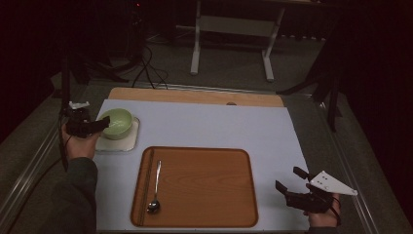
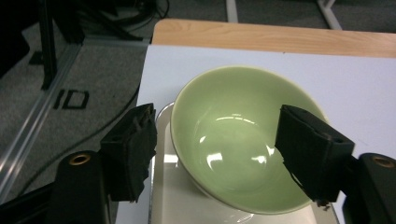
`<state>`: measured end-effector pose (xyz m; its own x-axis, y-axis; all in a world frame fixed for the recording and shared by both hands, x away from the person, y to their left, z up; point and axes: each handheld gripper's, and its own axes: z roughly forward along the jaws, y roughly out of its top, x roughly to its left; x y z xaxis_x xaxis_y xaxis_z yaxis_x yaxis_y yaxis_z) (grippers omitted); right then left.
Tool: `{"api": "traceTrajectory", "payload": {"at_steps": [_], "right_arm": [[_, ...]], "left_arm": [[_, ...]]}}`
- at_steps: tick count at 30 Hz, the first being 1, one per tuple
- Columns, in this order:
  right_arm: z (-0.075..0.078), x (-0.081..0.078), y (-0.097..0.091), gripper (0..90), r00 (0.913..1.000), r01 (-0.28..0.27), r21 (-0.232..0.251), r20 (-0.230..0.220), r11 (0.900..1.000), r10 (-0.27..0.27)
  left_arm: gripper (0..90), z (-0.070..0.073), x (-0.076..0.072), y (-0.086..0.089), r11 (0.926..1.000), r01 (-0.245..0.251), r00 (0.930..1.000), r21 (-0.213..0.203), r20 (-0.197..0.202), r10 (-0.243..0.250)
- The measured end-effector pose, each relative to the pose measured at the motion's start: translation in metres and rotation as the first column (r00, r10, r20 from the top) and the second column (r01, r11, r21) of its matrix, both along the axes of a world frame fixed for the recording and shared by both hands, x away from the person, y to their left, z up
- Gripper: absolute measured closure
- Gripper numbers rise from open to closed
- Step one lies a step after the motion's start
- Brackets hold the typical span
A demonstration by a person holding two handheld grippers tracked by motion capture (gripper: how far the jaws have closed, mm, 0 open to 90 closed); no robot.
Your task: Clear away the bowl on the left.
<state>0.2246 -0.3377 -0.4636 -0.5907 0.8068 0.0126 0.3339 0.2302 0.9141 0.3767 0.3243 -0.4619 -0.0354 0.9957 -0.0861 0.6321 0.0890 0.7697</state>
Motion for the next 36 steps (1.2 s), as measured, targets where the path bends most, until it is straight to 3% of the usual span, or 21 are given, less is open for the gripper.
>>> {"api": "traceTrajectory", "payload": {"at_steps": [6,11,13,16,22,28,32,36], "right_arm": [[0.0,0.0,-0.001,14.6,1.0,-0.001,0.0,0.0,1.0,0.001],[0.0,0.0,0.0,14.7,1.0,0.0,0.001,-0.002,1.0,0.0],[0.0,0.0,0.0,14.7,1.0,-0.002,0.0,-0.001,1.0,0.002],[0.0,0.0,0.0,14.6,1.0,-0.001,0.001,-0.003,1.0,0.001],[0.0,0.0,-0.001,14.7,1.0,-0.001,0.002,-0.001,1.0,0.001],[0.0,-0.001,-0.002,14.7,1.0,0.0,0.004,-0.002,1.0,0.0],[0.0,-0.001,-0.002,14.6,1.0,0.002,0.004,-0.001,1.0,-0.002],[0.0,-0.001,-0.001,14.7,1.0,0.002,0.004,-0.001,1.0,-0.002]], "left_arm": [[36.9,-0.015,0.002,0.002,0.9989,-0.047,0.9977,-0.002,-0.05,0.046],[44.7,-0.025,0.004,0.004,0.9971,-0.067,0.9934,-0.034,-0.095,0.064],[46.9,-0.028,0.005,0.005,0.9947,-0.075,0.9909,-0.071,-0.117,0.067],[51.1,-0.032,0.007,0.005,0.9921,-0.085,0.9873,-0.092,-0.142,0.071],[58.8,-0.036,0.011,0.004,0.9855,-0.105,0.9836,-0.133,-0.16,0.083],[62.2,-0.045,0.013,0.003,0.983,-0.111,0.9727,-0.146,-0.218,0.078],[69.8,-0.051,0.01,0.007,0.9713,-0.122,0.9743,-0.204,-0.212,0.078],[74.8,-0.051,0.009,0.008,0.9692,-0.123,0.9734,-0.213,-0.216,0.077]]}}
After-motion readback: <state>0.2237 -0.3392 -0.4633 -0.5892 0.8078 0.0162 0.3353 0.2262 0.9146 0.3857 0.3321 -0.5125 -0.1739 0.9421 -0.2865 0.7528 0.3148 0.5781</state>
